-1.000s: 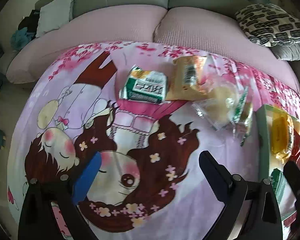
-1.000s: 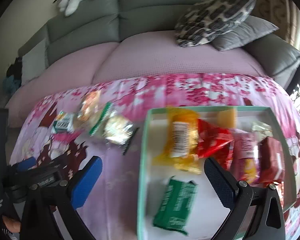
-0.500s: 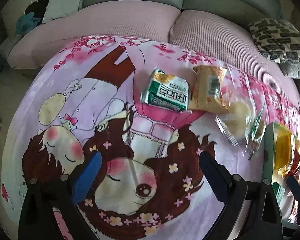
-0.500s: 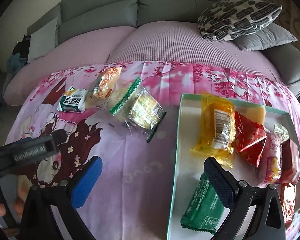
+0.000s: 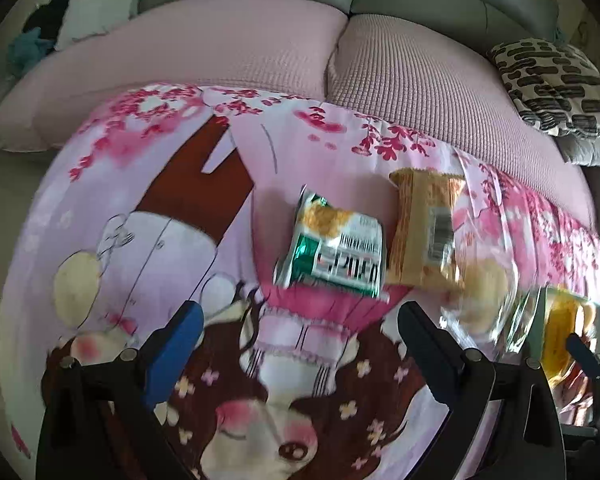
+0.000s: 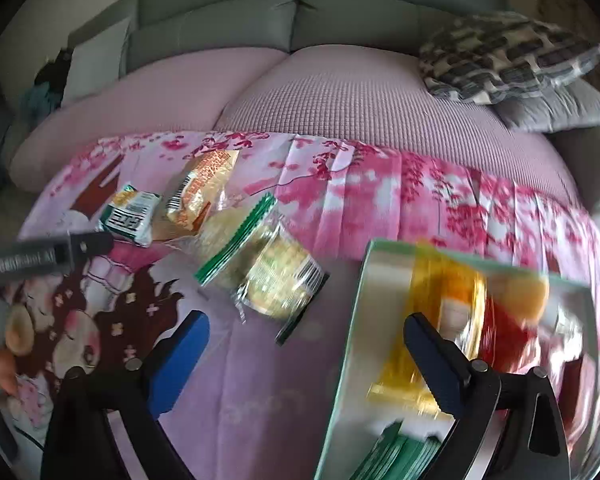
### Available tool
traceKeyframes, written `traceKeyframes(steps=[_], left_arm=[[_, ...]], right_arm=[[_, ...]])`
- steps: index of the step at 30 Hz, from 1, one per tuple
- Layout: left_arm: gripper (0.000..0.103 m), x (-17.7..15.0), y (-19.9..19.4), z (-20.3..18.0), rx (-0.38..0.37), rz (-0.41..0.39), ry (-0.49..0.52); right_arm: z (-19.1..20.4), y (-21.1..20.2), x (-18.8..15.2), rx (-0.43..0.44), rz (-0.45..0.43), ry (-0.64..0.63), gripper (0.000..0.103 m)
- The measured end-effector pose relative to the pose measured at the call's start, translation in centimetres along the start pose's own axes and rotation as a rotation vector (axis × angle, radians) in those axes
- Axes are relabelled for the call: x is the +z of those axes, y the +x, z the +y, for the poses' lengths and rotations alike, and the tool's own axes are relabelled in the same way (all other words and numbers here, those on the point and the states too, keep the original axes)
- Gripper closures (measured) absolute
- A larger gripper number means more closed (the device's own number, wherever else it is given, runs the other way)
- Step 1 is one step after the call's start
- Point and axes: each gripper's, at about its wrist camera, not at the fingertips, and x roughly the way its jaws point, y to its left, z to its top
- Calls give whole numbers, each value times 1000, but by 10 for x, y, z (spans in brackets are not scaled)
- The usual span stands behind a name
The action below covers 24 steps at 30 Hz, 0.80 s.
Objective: Organize snacks
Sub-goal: 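Grasp the green-white packet with the left tool while the right tool grasps the clear cookie bag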
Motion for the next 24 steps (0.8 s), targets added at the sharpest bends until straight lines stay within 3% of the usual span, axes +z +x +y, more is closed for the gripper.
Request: traceKeyframes(steps=[5, 14, 19, 22, 24], left_arm=[[5, 19, 19, -6, 27, 26, 65], [5, 23, 48, -17, 4, 60, 112], [5, 27, 54, -21, 6, 52, 126], [8, 26, 54, -23, 2, 44, 126], [20, 24, 53, -24, 15, 39, 127]], right_arm=[[10, 16, 12, 7, 15, -115, 10], [25, 39, 21, 38, 36, -230, 14], [29, 47, 21, 56, 52, -237, 29], [28, 46, 21, 67, 51, -225, 32], [27, 45, 20, 67, 51, -217, 35]])
